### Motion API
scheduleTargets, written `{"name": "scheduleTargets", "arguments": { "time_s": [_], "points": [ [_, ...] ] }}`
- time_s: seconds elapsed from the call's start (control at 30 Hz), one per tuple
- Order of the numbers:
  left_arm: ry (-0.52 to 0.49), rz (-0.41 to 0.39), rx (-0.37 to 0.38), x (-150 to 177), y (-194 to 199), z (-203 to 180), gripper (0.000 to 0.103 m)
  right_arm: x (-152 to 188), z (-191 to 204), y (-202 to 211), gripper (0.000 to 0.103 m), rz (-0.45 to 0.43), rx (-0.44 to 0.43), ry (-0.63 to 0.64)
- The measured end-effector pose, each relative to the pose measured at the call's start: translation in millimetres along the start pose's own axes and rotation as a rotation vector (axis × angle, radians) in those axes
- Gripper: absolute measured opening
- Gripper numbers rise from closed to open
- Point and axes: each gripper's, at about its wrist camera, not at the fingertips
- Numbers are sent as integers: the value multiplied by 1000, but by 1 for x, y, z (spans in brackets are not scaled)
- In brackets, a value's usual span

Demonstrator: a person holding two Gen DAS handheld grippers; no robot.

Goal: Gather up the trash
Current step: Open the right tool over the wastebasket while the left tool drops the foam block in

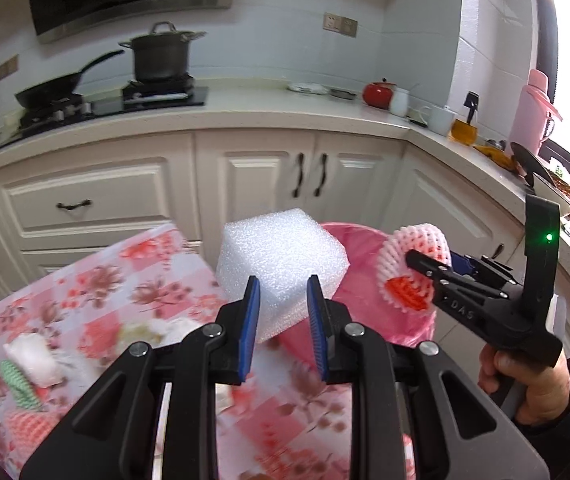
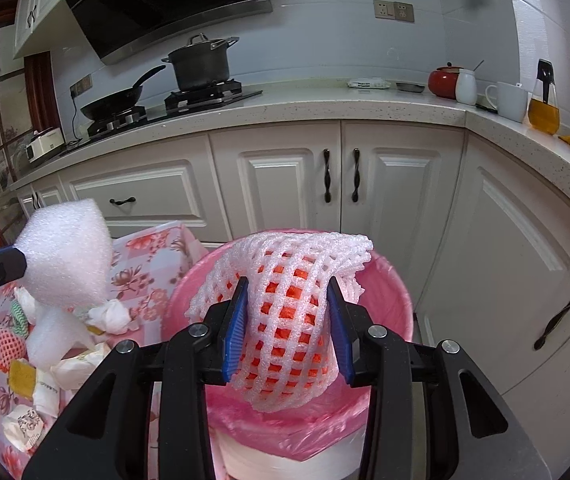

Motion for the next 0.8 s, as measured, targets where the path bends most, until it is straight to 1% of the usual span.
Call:
{"name": "scheduleTargets", "arguments": {
  "time_s": [0.07,0.27,0.3,0.37,0.43,0.47,0.53,0.6,0.67,0.7,0.8],
  "points": [
    [0,7,18,-3,-10,-5,23,-1,-5,-2,40,1,11,-2],
    [-2,26,51,-10,-38,-19,23,-3,-19,-11,42,6,28,-11],
    [-3,31,54,-11,-42,-21,23,-3,-21,-12,44,7,30,-17],
    [-10,40,61,-12,-51,-27,24,-2,-25,-14,53,6,37,-28],
    [-8,51,62,-13,-57,-29,26,-2,-30,-15,56,6,44,-37],
    [-1,59,65,-13,-62,-29,27,-1,-32,-16,58,6,47,-39],
    [7,69,69,-12,-67,-29,46,-1,-36,-16,61,6,51,-46],
    [9,79,67,-10,-71,-29,46,0,-38,-16,62,7,51,-46],
    [20,81,67,-6,-71,-27,46,0,-39,-16,70,9,47,-44],
    [25,80,65,-5,-70,-26,46,1,-39,-15,72,7,46,-44],
    [36,68,55,0,-63,-21,46,2,-40,-13,72,-2,51,-50]
  ]
}}
Point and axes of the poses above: each gripper's, at about its wrist camera, not at the fingertips, and y roughly against the way its jaws point, z to its left, x to its underside, and after that the axes turned 7 degrees about -y, right-handed
